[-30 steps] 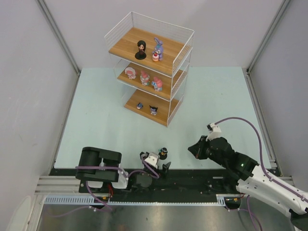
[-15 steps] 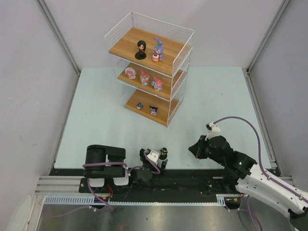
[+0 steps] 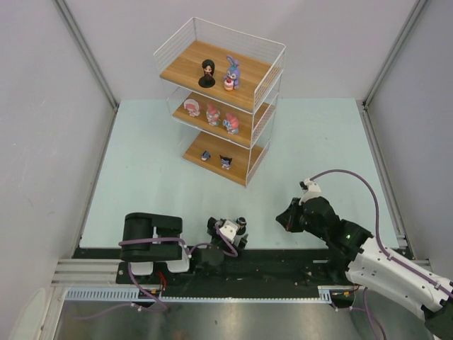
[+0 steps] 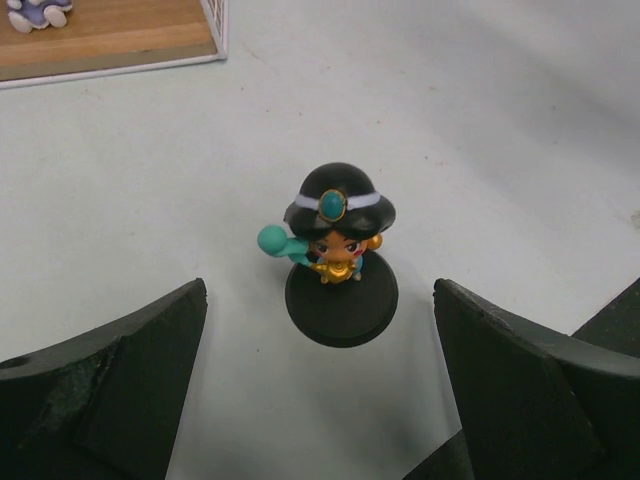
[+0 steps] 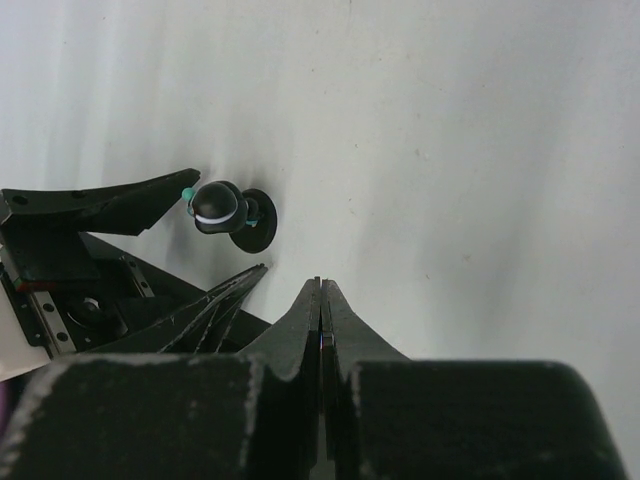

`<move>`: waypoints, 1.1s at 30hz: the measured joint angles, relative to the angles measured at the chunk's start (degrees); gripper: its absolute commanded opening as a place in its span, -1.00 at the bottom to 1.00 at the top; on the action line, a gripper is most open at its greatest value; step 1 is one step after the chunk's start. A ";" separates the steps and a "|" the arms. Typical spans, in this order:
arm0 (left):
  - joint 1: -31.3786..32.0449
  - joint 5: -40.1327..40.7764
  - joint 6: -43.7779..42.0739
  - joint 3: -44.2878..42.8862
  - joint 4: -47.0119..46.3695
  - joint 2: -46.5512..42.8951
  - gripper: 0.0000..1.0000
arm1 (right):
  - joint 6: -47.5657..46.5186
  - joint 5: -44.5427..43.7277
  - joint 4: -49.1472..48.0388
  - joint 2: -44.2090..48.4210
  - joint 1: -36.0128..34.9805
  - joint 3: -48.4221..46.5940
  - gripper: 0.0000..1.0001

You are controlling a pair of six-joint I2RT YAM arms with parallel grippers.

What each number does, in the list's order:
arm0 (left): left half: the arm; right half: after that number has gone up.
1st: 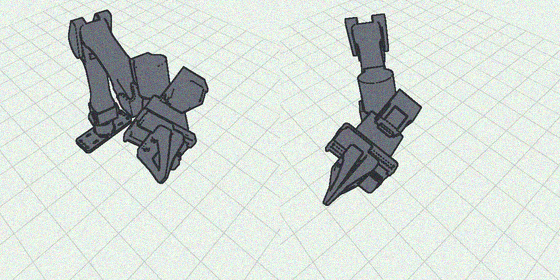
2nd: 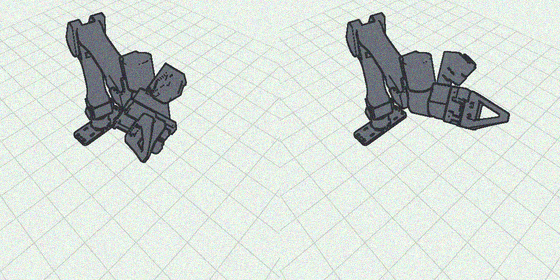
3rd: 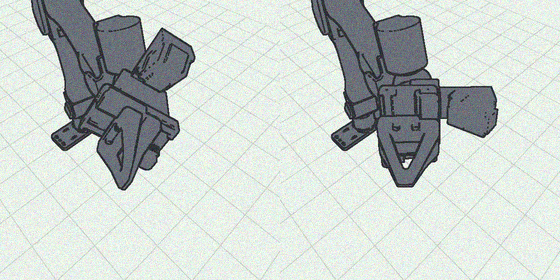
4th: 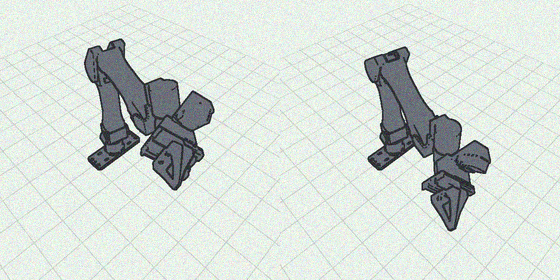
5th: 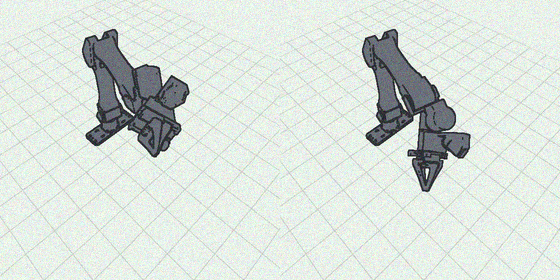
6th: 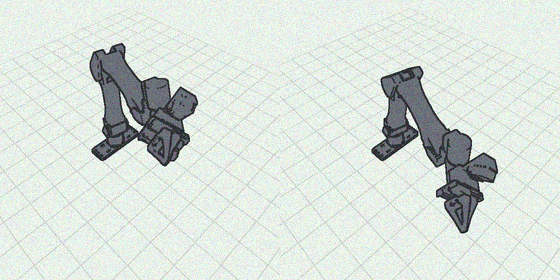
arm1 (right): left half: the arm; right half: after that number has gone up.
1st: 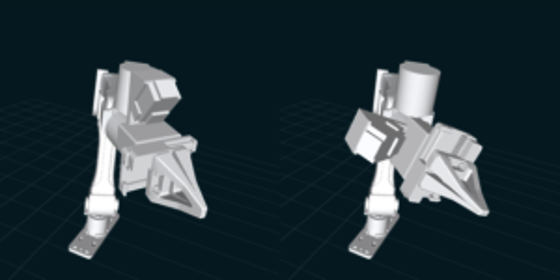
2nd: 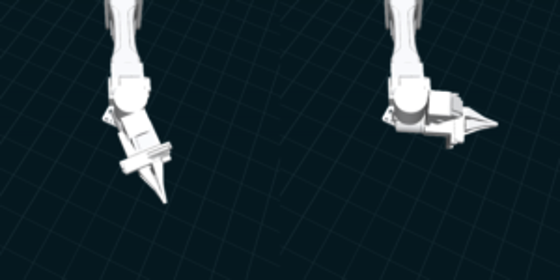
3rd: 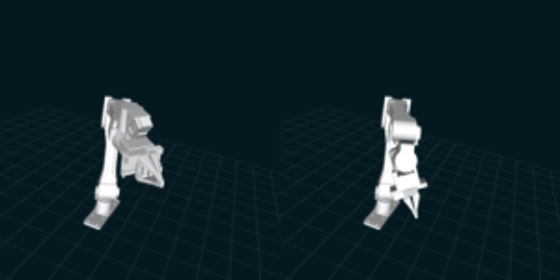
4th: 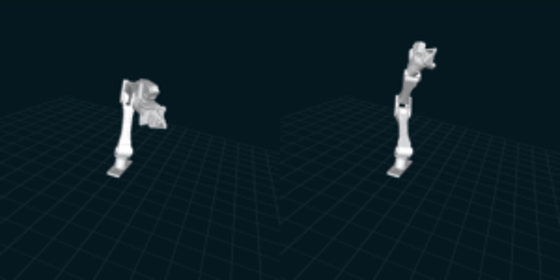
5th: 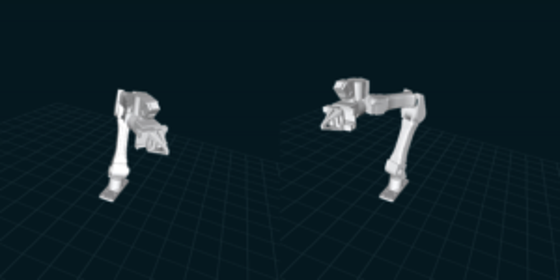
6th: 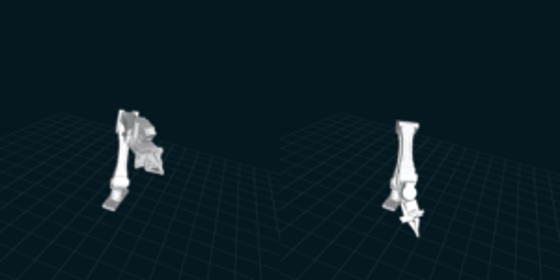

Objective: Place and organize the plastic toys onto the shelf

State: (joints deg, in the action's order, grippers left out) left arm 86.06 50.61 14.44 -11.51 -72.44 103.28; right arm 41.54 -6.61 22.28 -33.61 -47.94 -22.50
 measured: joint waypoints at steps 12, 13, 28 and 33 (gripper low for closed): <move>-2.84 -2.47 -1.44 -1.46 -0.55 -1.07 0.90 | -0.70 1.27 -0.33 -0.26 1.46 0.00 -1.00; -3.28 -2.78 -1.42 -1.46 -0.55 -1.01 0.89 | -0.74 1.42 -0.31 -0.26 1.60 0.00 -1.00; -6.21 -5.95 -0.92 -1.70 -0.76 1.66 0.69 | -1.77 3.04 -0.35 -1.01 3.72 0.00 -1.00; -6.43 -6.49 -0.70 -1.75 -0.83 2.12 0.52 | -1.79 3.30 -0.33 -1.01 4.15 0.00 -1.00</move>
State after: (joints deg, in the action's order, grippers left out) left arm 79.64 44.12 13.74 -13.26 -73.28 105.41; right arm 39.75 -3.31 21.96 -34.61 -43.79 -22.50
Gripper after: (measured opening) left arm 0.799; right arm 0.009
